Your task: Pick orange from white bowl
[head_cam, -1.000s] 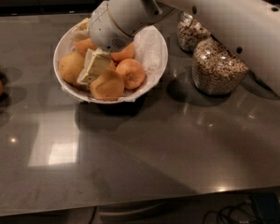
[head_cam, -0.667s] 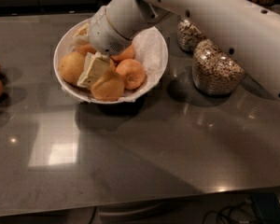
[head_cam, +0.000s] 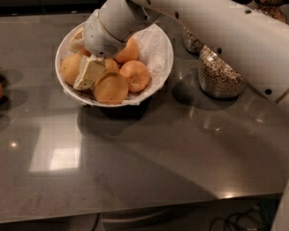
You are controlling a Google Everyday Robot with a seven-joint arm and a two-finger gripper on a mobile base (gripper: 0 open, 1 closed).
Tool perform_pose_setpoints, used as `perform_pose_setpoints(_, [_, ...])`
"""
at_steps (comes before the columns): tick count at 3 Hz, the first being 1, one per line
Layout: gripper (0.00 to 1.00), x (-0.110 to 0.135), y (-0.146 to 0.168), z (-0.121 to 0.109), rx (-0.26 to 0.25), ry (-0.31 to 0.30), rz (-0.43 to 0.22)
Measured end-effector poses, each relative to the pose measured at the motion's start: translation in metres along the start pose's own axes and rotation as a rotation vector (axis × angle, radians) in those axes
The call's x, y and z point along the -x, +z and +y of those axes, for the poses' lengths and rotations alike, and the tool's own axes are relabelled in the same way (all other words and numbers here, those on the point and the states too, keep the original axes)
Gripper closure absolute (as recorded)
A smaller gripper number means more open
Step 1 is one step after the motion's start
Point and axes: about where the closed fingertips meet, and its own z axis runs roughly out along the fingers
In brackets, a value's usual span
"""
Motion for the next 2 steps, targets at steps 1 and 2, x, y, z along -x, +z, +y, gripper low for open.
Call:
perform_pose_setpoints(1, [0.33,-0.0096,0.0132,-0.0032,-0.005,-0.010,0.044])
perform_pose_setpoints(2, [0.33,-0.0186,0.0215,-0.0056,-0.009,-0.018,0.083])
